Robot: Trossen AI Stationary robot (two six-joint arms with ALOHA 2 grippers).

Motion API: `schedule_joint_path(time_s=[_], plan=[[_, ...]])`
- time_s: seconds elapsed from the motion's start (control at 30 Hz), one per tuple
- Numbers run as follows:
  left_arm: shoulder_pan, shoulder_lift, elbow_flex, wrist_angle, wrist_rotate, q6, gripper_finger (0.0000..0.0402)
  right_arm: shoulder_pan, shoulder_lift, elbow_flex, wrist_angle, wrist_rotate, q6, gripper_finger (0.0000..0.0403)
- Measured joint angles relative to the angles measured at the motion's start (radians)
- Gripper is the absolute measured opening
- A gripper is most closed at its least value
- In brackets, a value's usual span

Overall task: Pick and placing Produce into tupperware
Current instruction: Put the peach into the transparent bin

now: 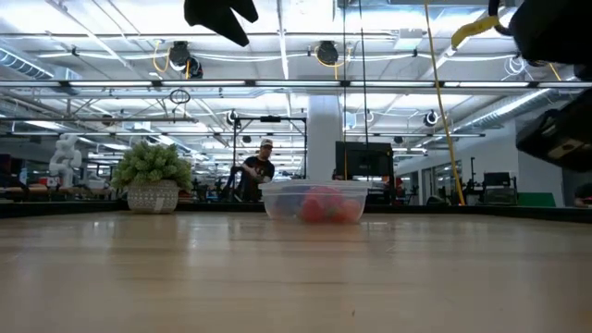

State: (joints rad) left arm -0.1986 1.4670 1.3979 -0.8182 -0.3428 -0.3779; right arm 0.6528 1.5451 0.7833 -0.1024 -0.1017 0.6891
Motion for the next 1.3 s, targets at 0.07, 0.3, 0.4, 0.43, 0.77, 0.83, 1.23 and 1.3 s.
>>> schedule_joint_path(time_s=[0.07,0.3,0.4,0.43,0.77,0.83,1.23,1.3], plan=[[0.0,0.0,0.0,0.003,0.0,0.0,0.0294,-0.012,0.013,0.0,0.003,-0.001,-0.006,0.0151],[0.001,0.0,0.0,0.003,0.0,0.003,0.0294,-0.036,0.055,0.0,-0.035,-0.002,-0.024,0.0151],[0.001,0.0,0.0,0.003,-0.001,0.006,0.0294,-0.038,0.076,0.0,-0.033,-0.003,-0.022,0.0151],[0.001,0.0,0.0,0.003,0.0,0.006,0.0294,-0.038,0.082,0.001,-0.03,-0.003,-0.021,0.0151],[0.001,0.001,0.0,0.003,-0.001,0.006,0.0294,-0.067,0.053,0.0,-0.033,-0.002,-0.025,0.0151],[0.002,0.001,0.0,0.003,-0.001,0.006,0.0294,-0.084,0.046,0.0,-0.041,0.002,-0.04,0.0151],[0.002,0.001,0.0,0.003,-0.001,0.006,0.0294,-0.138,0.046,0.0,-0.078,0.001,-0.109,0.0151],[0.002,0.001,0.0,0.003,-0.001,0.006,0.0294,-0.137,0.046,0.0,-0.078,0.0,-0.11,0.0151]])
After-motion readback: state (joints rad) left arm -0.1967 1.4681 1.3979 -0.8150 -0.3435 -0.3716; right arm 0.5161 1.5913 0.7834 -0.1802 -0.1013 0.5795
